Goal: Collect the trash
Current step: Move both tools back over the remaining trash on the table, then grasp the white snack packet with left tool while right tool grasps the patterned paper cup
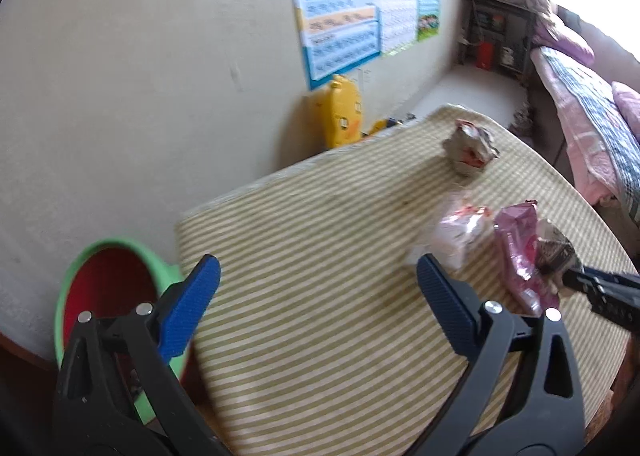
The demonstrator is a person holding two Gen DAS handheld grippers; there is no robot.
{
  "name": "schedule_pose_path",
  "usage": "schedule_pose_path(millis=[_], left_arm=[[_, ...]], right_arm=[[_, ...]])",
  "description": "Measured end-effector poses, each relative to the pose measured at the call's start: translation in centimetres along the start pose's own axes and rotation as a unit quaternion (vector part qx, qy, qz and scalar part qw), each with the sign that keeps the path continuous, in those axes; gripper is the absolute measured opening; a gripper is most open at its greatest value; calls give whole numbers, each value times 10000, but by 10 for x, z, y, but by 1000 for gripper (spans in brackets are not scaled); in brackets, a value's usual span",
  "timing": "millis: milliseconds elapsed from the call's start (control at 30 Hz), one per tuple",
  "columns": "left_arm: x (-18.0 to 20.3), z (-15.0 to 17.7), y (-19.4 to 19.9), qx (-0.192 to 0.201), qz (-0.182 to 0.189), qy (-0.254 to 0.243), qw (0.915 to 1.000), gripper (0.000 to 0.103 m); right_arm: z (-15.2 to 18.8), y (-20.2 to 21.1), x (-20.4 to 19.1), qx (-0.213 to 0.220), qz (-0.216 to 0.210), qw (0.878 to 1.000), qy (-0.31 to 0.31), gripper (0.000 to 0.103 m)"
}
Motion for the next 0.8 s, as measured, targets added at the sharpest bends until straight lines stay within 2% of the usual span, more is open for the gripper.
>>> schedule_pose_path(millis=[100,300,500,667,800], left_arm=[[16,-5,-22,-141,42,-141,9998,87],[42,-13,-62,-473,56,-522,9975,79],[59,-15,-90,-761,208,-597,9951,79],[73,-25,-102,-795,242,-825,9931,79],[85,-27,-110,-949,351,-1010,9897,79]], right_arm=[[13,17,0,150,-173,9996,-172,29],[35,41,-1,203,-552,9967,-552,29],[55,52,-4,125,-506,9976,-457,29],[63,49,6,-45,-554,9962,-676,32],[66,51,13,-57,-594,9947,-840,49]])
Point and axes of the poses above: each gripper's, at about its wrist camera, not at the fingertips, and y roughly against the way its jaws point, x to its right, z to its underside, the point moved 5 cm from there along -y, roughly the way its jaws point, and after that the axes turned 13 degrees about z, right-handed, at the moved point
